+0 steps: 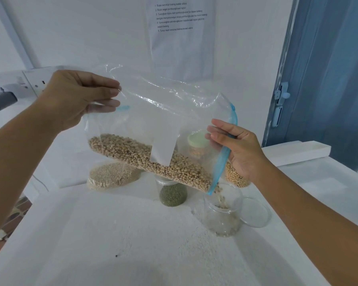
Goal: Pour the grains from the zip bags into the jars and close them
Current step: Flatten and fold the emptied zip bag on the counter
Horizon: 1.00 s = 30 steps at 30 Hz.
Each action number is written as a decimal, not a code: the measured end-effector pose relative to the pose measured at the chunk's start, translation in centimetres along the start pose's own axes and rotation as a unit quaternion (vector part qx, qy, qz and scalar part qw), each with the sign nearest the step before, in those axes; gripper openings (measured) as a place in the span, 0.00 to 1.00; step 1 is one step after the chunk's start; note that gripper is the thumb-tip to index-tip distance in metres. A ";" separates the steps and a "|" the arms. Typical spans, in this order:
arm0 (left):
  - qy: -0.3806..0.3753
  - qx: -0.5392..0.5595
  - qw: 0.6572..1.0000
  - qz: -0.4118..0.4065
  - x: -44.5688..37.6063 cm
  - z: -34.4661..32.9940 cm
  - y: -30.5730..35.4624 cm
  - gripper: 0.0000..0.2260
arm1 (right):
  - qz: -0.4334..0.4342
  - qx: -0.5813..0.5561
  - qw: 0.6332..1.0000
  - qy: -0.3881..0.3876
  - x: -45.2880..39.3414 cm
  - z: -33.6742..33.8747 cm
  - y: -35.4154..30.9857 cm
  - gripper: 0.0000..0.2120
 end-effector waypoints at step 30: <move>-0.005 0.006 1.000 0.000 -0.7 0.1 -0.3 0.08 | -0.004 -0.010 1.000 0.004 -0.1 0.0 0.1 0.17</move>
Point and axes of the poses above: each hand's wrist, its own x-axis away from the middle knuckle, its own z-axis out of the back of the hand, y = z × x, the point moved 2 cm from there along -x, towards the middle knuckle, and after that the axes turned 4 degrees about y, right-handed, at the moved point
